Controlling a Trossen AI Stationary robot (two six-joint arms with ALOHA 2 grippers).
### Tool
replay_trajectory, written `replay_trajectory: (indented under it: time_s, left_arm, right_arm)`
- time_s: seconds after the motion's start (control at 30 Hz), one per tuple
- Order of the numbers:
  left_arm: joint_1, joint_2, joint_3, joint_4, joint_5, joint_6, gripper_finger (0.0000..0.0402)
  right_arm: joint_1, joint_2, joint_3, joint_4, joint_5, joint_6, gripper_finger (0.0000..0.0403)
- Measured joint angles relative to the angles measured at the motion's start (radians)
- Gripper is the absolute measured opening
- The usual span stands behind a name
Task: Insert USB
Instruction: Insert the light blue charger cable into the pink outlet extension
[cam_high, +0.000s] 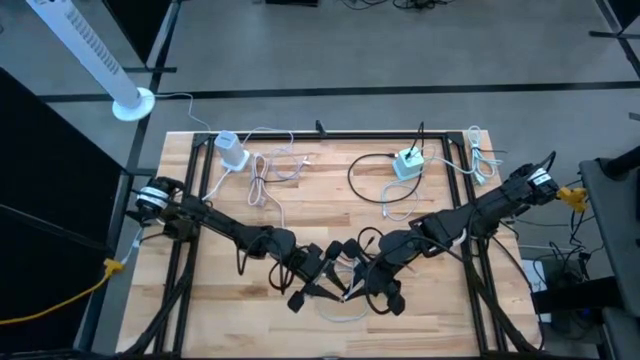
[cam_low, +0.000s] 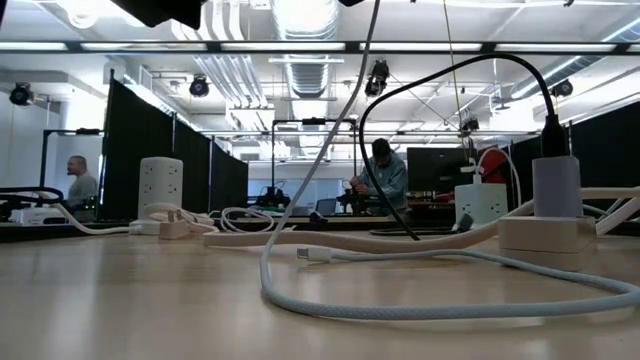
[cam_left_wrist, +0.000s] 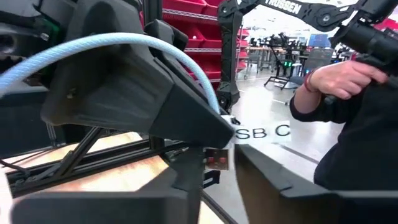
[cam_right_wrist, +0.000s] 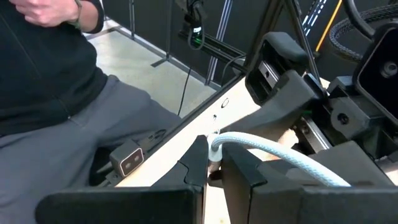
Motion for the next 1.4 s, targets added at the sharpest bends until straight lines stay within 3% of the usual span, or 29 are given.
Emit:
replay_trajectory:
  time_s: [0.1,0.33,0.43,0.7,0.93,1.17,1.4]
  left_arm:
    - [0.0,0.0,0.0,-0.004,-0.003,0.019,0.003]
    - [-0.001,0.001,0.0,-0.006,-0.019,0.037,0.0027]
    - [-0.002,0.001,0.0,-0.006,-0.018,0.041,0.0001]
    - [-0.002,0.002,0.0,-0.01,-0.016,0.04,0.0005]
    - [-0.002,0.002,0.0,-0.014,0.004,0.041,0.0002]
    - [-0.003,0.003,0.0,-0.014,-0.002,0.041,0.0001]
    - [-0.002,0.002,0.0,-0.029,0.015,0.058,0.0054]
  right_arm:
    - [0.0,0.0,0.0,0.0,-0.001,0.003,0.0015]
    - [0.0,0.0,0.0,-0.005,-0.003,0.038,0.0015]
    - [0.001,0.0,0.0,-0.005,-0.008,0.04,0.0015]
    - [0.0,0.005,0.0,0.002,0.008,0.016,0.0054]
    - [0.0,0.011,0.0,0.001,-0.001,0.0,0.0015]
    - [0.0,0.011,0.0,0.0,0.0,-0.02,0.0015]
    - [0.001,0.013,-0.001,0.018,0.0,-0.06,0.0015]
